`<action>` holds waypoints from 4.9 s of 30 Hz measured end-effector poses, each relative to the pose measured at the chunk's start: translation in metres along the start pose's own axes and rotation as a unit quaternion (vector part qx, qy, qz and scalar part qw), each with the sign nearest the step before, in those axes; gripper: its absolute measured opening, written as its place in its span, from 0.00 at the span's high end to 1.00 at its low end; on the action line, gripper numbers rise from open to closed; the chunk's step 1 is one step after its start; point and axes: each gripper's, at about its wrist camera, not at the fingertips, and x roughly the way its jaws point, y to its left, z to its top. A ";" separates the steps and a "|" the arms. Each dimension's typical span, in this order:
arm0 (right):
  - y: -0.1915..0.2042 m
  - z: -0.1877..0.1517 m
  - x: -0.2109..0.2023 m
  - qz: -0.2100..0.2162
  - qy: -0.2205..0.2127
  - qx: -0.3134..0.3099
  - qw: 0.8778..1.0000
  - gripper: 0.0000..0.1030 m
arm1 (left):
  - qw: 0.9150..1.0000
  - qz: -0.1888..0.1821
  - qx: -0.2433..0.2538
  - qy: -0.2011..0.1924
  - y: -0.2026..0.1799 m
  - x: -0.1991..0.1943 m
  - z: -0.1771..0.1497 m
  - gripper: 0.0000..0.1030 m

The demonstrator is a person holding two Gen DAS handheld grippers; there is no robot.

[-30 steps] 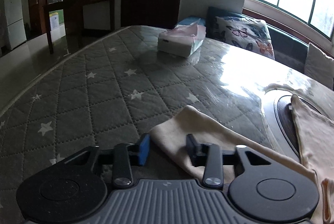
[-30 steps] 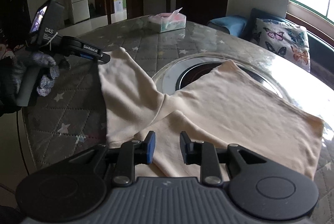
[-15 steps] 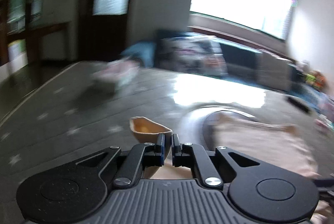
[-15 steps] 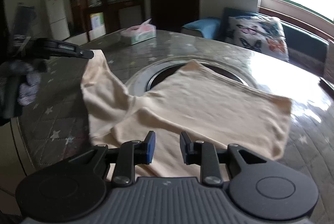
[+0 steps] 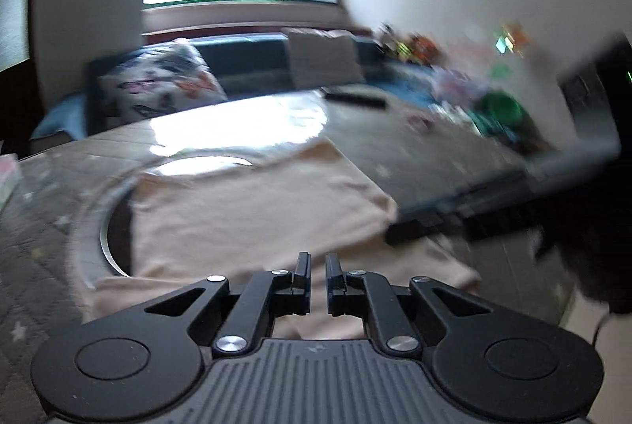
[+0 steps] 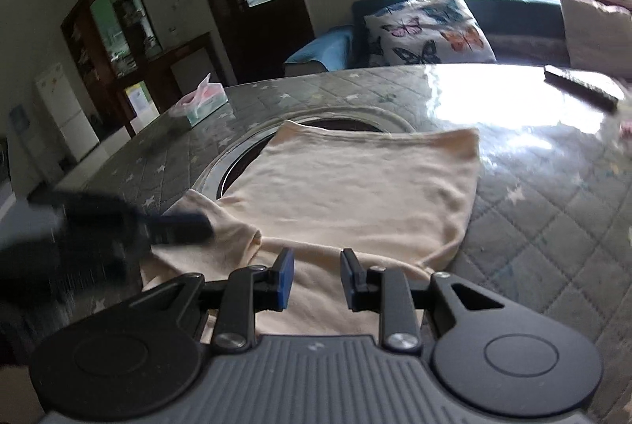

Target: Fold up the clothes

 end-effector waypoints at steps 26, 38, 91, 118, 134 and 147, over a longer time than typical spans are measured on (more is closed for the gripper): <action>0.069 -0.009 0.085 0.041 0.084 -0.033 0.995 0.76 | 0.981 0.174 -0.080 0.036 0.096 -0.045 -0.070 0.29; 0.079 0.000 0.077 0.025 0.065 -0.038 0.997 0.94 | 0.980 0.169 -0.090 0.048 0.093 -0.035 -0.073 0.22; 0.007 -0.008 0.037 -0.077 0.040 -0.076 0.993 0.82 | 0.997 0.062 -0.011 0.032 0.064 0.028 -0.012 0.76; 0.031 -0.047 0.010 -0.063 0.051 -0.180 0.980 0.75 | 0.994 0.077 0.068 0.041 0.038 0.004 -0.046 0.50; 0.032 -0.050 0.000 -0.068 0.040 -0.185 0.980 0.62 | 0.985 0.091 0.141 0.043 0.030 -0.034 -0.067 0.45; 0.038 -0.053 -0.020 -0.067 0.046 -0.223 0.971 0.47 | 0.969 0.026 0.247 0.003 -0.020 -0.020 -0.078 0.69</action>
